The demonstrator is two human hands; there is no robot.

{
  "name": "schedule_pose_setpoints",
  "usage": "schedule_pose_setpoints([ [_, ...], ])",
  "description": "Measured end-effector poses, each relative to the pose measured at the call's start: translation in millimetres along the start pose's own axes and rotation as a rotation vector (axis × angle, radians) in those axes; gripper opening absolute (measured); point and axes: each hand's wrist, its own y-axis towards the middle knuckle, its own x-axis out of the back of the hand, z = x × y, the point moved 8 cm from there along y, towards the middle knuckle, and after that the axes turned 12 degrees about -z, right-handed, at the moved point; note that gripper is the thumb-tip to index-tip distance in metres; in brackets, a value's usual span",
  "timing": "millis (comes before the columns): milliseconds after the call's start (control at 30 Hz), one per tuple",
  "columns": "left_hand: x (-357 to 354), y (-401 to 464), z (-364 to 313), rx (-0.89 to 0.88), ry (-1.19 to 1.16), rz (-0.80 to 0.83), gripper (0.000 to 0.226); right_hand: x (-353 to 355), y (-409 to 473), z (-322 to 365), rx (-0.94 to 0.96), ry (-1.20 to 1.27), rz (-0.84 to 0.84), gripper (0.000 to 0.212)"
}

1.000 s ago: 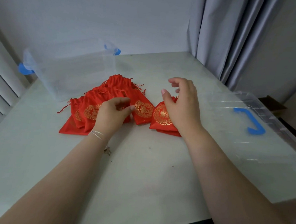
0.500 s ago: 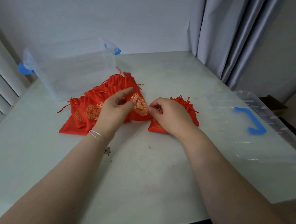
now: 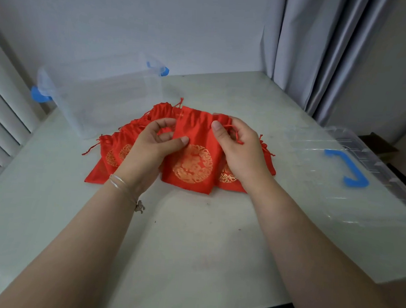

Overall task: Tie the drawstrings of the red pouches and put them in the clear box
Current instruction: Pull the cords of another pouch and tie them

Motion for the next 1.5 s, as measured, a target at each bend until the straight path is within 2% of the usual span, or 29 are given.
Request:
schedule_pose_setpoints([
  [67,-1,0,7,0.042,0.112,0.054,0.031,1,1,-3,-0.006,0.004,0.005,0.008],
  [133,2,0,12,0.079,0.118,0.046,0.056,-5,-1,-9,-0.076,0.001,0.082,0.007],
  [167,5,1,13,0.098,0.083,0.007,0.059,-9,-4,-14,-0.121,-0.003,0.132,0.007],
  [267,14,6,18,0.131,0.002,-0.134,0.038,-19,-12,-25,-0.175,-0.111,0.217,0.02],
  [367,21,10,23,0.156,0.012,-0.181,0.038,-20,-8,-30,-0.167,-0.187,0.215,0.045],
  [533,26,14,23,0.114,0.117,-0.188,0.047,-11,-1,-31,-0.228,-0.07,0.097,0.049],
  [667,33,15,21,0.08,0.19,-0.262,0.05,-3,-1,-29,-0.408,0.244,-0.033,0.056],
  [767,40,18,19,0.072,0.207,-0.297,0.053,5,6,-25,-0.411,0.479,-0.108,0.056],
  [867,46,19,21,0.105,0.133,-0.307,0.05,16,12,-20,-0.388,0.551,-0.144,0.054],
  [1000,36,19,22,0.086,0.077,-0.23,0.048,13,10,-22,-0.38,0.448,-0.109,0.039],
  [1100,24,15,17,0.023,0.049,-0.143,0.048,11,9,-21,-0.232,0.109,-0.067,0.02],
  [1233,5,4,7,0.059,-0.19,-0.014,0.053,3,5,-15,-0.044,-0.199,0.048,0.03],
  [1300,-3,-1,1,0.081,-0.294,0.069,0.056,-5,0,-13,0.016,-0.236,0.119,0.035],
  [1400,-7,-7,-7,0.086,-0.368,0.156,0.056,-16,-9,-7,0.028,-0.155,0.262,0.04],
  [1500,-5,-6,-8,0.142,-0.494,0.147,0.054,-23,-15,-6,0.023,-0.181,0.353,0.029],
])
